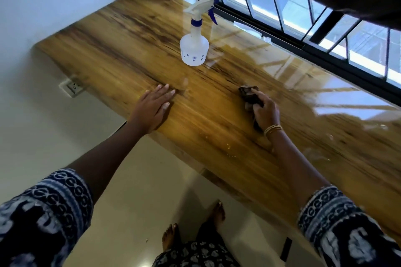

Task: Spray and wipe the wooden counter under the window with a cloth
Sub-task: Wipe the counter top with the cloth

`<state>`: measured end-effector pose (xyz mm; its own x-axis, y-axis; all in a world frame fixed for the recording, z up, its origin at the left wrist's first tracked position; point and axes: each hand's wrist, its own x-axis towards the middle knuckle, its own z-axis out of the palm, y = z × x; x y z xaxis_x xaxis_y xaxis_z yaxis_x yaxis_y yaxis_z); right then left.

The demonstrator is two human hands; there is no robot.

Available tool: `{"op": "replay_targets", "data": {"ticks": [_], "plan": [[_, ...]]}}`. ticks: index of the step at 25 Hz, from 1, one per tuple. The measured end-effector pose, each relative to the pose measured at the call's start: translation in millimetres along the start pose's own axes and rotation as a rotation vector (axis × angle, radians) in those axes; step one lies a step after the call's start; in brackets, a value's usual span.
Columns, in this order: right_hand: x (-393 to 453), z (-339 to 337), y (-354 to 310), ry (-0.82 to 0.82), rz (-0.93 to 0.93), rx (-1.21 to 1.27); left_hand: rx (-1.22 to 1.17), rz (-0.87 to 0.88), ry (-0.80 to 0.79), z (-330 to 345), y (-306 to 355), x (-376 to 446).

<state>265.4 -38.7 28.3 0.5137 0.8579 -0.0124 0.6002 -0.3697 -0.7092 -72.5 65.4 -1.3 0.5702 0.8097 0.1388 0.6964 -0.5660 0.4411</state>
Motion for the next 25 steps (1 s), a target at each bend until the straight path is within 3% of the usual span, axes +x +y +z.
{"op": "replay_targets", "data": {"ticks": [3, 7, 9, 11, 13, 15, 17, 19, 21, 25], "plan": [[-14.3, 32.3, -23.3, -0.114, -0.229, -0.204, 0.08, -0.053, -0.011, 3.5, -22.8, -23.8], [-84.7, 76.0, -58.1, -0.434, -0.597, -0.099, 0.164, -0.081, -0.014, 6.6, -29.1, -44.0], [-111.4, 82.6, -64.0, -0.527, -0.634, -0.047, 0.202, -0.082, -0.021, 7.0, -27.3, -47.3], [-119.2, 82.2, -67.6, -0.566, -0.512, 0.119, 0.232, -0.082, -0.016, 7.2, -25.6, -50.0], [-105.1, 69.4, -66.9, -0.467, -0.226, 0.402, 0.235, -0.092, -0.018, 9.1, -22.8, -52.1], [-83.4, 37.9, -51.8, -0.21, -0.039, 0.569, 0.249, -0.095, -0.037, 11.5, -17.1, -56.7], [-73.9, -1.3, -25.8, 0.043, 0.034, 0.525, 0.259, -0.078, -0.054, 13.2, -14.2, -61.9], [-76.8, -26.5, -0.2, 0.2, 0.154, 0.31, 0.262, -0.061, -0.08, 14.0, -13.2, -66.2], [-94.6, -23.0, 15.8, 0.185, 0.207, 0.043, 0.271, -0.059, -0.093, 14.2, -11.5, -69.3], [-145.7, 40.8, -15.8, 0.06, -0.103, -0.082, 0.247, -0.056, -0.112, 10.8, -9.5, -68.8]]}}
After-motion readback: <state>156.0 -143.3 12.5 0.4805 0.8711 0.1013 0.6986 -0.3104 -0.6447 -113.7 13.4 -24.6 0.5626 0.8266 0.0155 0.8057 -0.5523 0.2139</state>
